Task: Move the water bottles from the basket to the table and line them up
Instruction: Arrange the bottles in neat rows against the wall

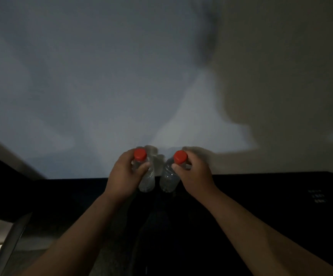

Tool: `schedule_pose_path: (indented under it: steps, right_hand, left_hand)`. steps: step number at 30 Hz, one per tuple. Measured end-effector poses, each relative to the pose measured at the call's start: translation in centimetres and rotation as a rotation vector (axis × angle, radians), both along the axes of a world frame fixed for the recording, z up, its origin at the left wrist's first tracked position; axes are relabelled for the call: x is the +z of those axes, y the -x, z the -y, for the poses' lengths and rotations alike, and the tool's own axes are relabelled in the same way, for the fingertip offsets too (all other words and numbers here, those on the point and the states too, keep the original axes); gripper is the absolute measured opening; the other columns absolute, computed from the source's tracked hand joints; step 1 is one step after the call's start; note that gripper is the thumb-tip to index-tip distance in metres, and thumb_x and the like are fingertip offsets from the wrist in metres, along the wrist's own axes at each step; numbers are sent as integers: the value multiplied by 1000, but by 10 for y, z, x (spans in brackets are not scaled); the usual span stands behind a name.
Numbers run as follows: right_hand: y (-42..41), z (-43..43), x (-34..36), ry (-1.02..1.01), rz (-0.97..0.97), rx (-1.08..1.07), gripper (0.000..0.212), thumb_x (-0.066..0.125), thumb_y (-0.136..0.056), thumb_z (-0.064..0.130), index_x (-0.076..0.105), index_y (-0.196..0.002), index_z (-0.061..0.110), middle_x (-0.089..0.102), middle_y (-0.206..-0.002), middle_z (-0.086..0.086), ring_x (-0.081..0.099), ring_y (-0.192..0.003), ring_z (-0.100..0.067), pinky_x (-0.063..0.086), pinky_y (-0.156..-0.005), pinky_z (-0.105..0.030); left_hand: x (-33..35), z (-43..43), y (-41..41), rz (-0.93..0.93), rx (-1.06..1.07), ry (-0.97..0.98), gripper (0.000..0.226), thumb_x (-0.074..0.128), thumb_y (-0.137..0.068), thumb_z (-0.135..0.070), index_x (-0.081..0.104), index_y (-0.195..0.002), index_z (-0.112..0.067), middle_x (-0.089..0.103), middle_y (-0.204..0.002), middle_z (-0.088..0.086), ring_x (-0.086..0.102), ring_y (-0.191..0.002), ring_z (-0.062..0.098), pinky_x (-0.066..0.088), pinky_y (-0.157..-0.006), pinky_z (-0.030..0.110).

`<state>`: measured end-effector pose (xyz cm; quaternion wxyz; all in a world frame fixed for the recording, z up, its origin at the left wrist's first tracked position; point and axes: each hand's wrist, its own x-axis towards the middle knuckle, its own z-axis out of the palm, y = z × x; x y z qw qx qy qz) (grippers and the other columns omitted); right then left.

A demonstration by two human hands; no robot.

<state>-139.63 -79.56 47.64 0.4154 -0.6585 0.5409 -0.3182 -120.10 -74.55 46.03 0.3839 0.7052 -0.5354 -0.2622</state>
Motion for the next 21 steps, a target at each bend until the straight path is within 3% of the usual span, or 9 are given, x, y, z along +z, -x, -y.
schedule_pose_path:
  steps: [3, 5, 6, 9, 10, 12, 15, 17, 21]
  right_hand:
    - [-6, 11, -16, -72, 26, 63, 30, 72, -77, 13, 63, -103, 24, 70, -96, 5, 66, -90, -9, 52, -85, -26]
    - [-8, 12, -29, -122, 6, 111, 37, 74, -74, 9, 60, -100, 30, 69, -100, 6, 66, -94, -11, 53, -88, -31]
    - [-9, 12, -36, -143, -10, 125, 44, 76, -73, 8, 57, -105, 31, 67, -104, 6, 65, -98, -11, 53, -91, -32]
    - [-10, 11, -50, -184, -33, 129, 56, 78, -72, 5, 49, -110, 33, 63, -106, 12, 62, -98, -2, 48, -88, -13]
    - [-10, 11, -52, -187, -35, 129, 52, 77, -72, 3, 49, -101, 36, 62, -97, 18, 60, -90, 5, 44, -78, -3]
    - [-11, 11, -57, -176, -55, 107, 47, 78, -72, 5, 49, -87, 38, 58, -84, 24, 56, -77, 10, 42, -64, 2]
    - [-15, 9, -65, -160, -70, 105, 46, 81, -69, 11, 51, -93, 35, 59, -83, 23, 54, -76, 13, 45, -69, -2]
    - [-21, 8, -67, -159, -67, 139, 51, 81, -70, 11, 53, -107, 31, 60, -91, 20, 56, -80, 9, 41, -71, 1]
    - [-32, 10, -67, -112, -6, 134, 51, 76, -73, 1, 54, -109, 29, 59, -98, 16, 55, -90, 5, 36, -72, 6]
  left_hand:
    - [-10, 0, 5, -57, -40, 62, 53, 74, -77, -34, 50, -123, -43, 58, -116, -23, 57, -110, 2, 52, -90, 28]
    - [-13, 2, 11, -125, -45, 82, 57, 78, -74, -9, 50, -110, -43, 62, -106, -33, 60, -99, -12, 50, -79, 11]
    - [-16, 6, 12, -147, -21, 60, 53, 79, -72, -9, 51, -105, -41, 65, -102, -30, 62, -93, -13, 52, -74, 12]
    - [-30, 15, 8, -109, -5, -134, 25, 78, -68, -26, 62, -88, -25, 72, -82, -3, 70, -70, 6, 60, -61, 33]
    - [-34, 16, 7, -76, -17, -196, 17, 76, -68, -24, 63, -80, -23, 71, -74, -1, 69, -64, 8, 59, -58, 32]
    - [-41, 15, 6, -55, -30, -269, 17, 75, -72, -19, 60, -72, -25, 68, -70, -3, 65, -62, 5, 53, -56, 24]
    - [-49, 13, 2, -48, -66, -252, 15, 76, -78, -20, 63, -85, -24, 68, -81, -9, 63, -73, -3, 45, -63, 13]
    - [-53, 12, -4, -47, -49, -257, 16, 75, -79, -24, 64, -90, -24, 67, -81, -10, 63, -71, -6, 43, -57, 9]
    - [-51, 12, -5, -53, -64, -244, 20, 74, -80, -20, 58, -80, -31, 65, -76, -11, 60, -68, -17, 45, -49, 9]
